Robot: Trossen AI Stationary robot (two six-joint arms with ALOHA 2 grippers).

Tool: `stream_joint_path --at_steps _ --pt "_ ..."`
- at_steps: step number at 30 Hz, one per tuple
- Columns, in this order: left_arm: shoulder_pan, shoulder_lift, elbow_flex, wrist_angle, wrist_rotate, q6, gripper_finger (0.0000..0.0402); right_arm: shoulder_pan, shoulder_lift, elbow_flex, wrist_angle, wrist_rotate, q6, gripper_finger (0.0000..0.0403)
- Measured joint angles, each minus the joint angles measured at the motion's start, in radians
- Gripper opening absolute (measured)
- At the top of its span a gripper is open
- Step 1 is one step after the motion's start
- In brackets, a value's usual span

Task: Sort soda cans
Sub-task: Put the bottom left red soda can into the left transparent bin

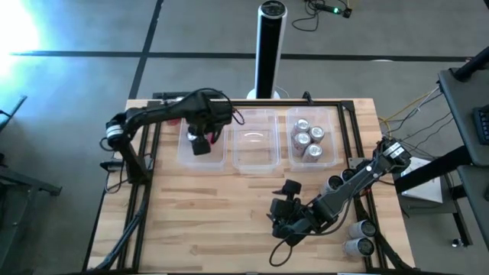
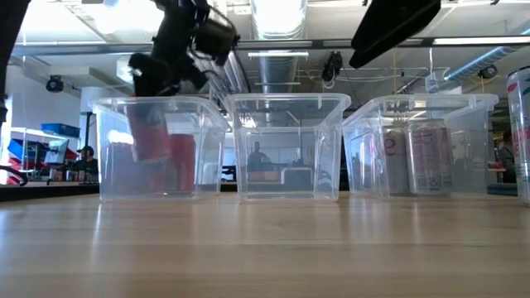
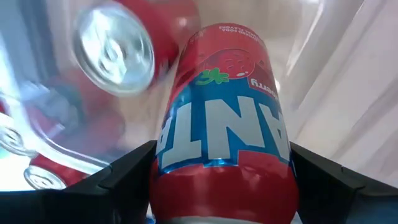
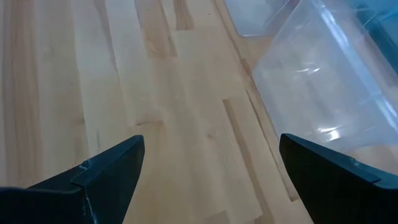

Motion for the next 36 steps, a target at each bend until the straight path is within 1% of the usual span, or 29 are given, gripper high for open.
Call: stream_joint_path --at_steps 4,8,14,20,23,27,30,36 --pt "0.019 -0.004 -0.088 -0.007 -0.002 0.019 0.0287 0.004 0.000 -0.010 -0.001 -0.012 0.006 0.0368" --pt "0.030 -0.005 -0.139 0.012 -0.005 0.022 0.0287 0.004 0.000 -0.011 -0.002 -0.012 0.009 0.0368" --pt "0.030 -0.006 -0.171 0.049 -0.005 -0.011 0.0287 0.004 0.000 -0.011 -0.002 -0.011 -0.014 0.0368" --pt "0.029 -0.005 -0.217 0.065 0.028 -0.040 0.0287 0.004 0.000 -0.011 -0.002 -0.011 -0.026 0.0368" --pt "0.032 0.016 -0.236 0.070 0.024 -0.040 0.0287 0.004 0.000 -0.011 0.000 -0.010 -0.026 0.0368" --pt "0.033 0.061 -0.234 0.133 0.019 -0.035 0.0287 0.003 0.000 -0.011 0.003 -0.004 -0.026 0.0368" --pt "0.033 0.102 -0.211 0.115 0.018 -0.033 0.0289 0.003 0.000 -0.011 0.004 -0.004 -0.026 0.0368" --pt "0.034 0.178 -0.121 0.106 0.021 -0.040 0.0336 0.003 0.000 -0.011 0.004 -0.004 -0.026 0.0368"
